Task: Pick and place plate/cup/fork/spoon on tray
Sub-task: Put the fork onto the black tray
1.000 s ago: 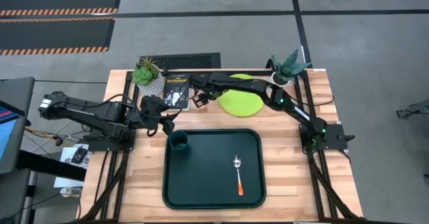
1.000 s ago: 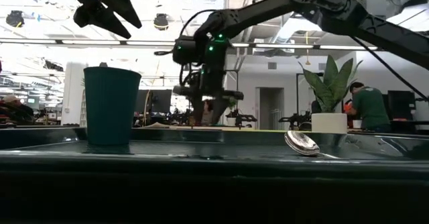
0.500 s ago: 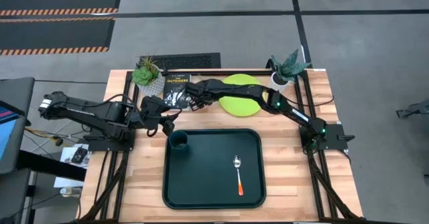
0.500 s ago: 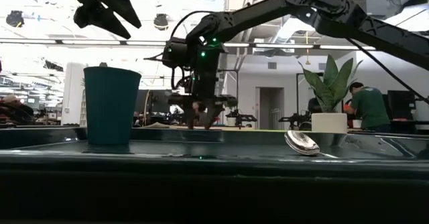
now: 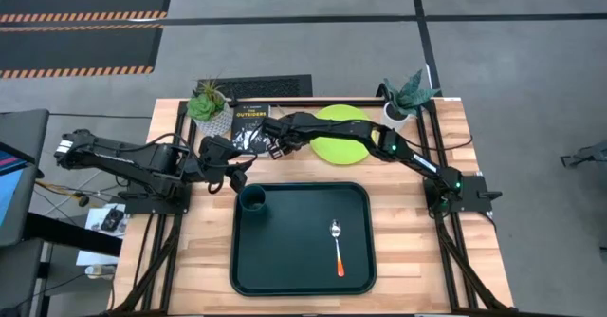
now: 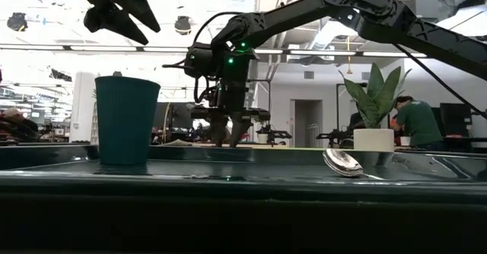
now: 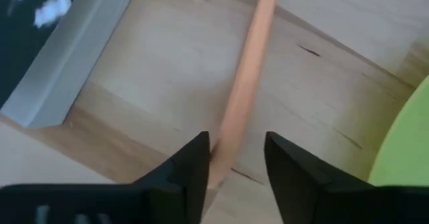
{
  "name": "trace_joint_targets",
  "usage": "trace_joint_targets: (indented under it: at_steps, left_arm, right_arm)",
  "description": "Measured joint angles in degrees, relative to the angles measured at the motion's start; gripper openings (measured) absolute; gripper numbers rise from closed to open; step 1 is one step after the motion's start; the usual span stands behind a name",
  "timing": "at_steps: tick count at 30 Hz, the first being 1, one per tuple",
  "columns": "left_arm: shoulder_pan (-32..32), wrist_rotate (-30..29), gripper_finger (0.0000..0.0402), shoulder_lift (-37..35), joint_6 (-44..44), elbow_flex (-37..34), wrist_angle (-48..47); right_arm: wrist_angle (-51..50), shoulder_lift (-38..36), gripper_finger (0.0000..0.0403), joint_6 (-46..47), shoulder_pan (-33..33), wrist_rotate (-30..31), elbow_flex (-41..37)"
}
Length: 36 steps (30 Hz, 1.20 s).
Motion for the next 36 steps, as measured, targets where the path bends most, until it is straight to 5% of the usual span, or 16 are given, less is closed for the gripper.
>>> trace_joint_targets:
  at_steps: [17,36]
  left_arm:
    - [0.0,0.0,0.0229,0.0,0.0,0.0,0.0]
    - [0.0,0.0,0.0229,0.0,2.1,0.0,-0.1]
  right_arm:
    - [-2.0,-0.5,0.0007,-2.0,0.2,-3.7,0.1]
    - [-19.4,-0.9,0.0061,-3.9,8.7,0.8,-0.2]
